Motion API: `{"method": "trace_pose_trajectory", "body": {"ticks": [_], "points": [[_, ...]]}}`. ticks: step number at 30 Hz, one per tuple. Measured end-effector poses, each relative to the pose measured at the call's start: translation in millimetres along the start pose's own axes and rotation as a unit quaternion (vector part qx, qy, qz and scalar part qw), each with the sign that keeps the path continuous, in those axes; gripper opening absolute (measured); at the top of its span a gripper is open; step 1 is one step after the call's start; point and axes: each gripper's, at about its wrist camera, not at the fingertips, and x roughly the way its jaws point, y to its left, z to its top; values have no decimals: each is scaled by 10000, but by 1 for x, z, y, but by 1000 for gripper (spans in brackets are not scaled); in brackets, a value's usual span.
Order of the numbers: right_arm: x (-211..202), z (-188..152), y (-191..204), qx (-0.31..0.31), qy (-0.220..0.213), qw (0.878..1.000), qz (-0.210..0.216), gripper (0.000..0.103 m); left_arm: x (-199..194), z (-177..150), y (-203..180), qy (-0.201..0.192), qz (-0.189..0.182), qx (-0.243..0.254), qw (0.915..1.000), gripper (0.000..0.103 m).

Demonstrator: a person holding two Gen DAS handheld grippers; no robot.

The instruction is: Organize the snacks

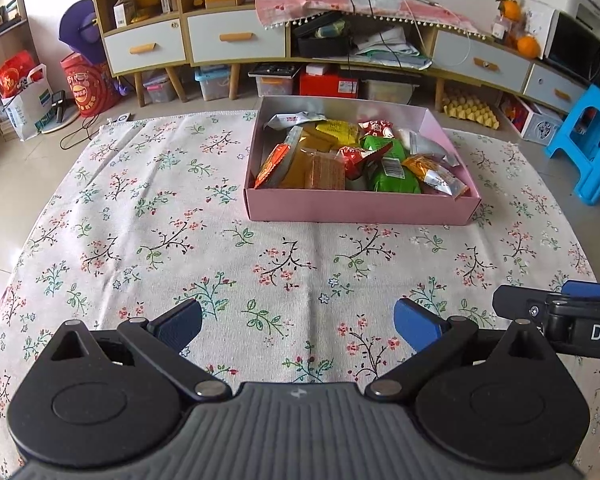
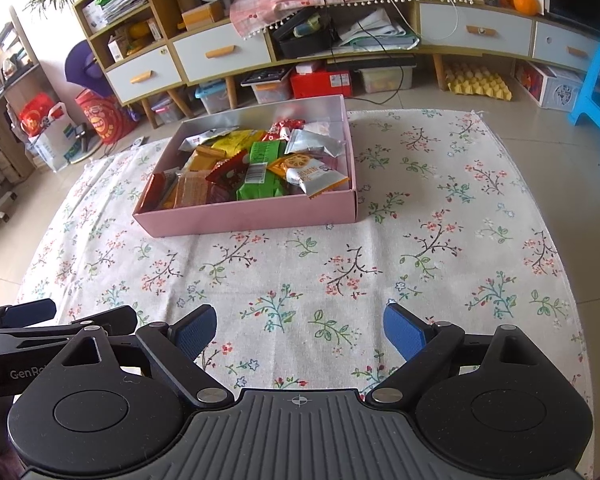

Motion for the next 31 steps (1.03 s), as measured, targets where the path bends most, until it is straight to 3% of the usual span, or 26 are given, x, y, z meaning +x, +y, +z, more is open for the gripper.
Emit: {"method": "trace_pose_trajectory", "body": {"ticks": [31], "points": [[2,0,1,-41,55,10000,-5,92,2,-1,0,51,10,96,9999,101]]}}
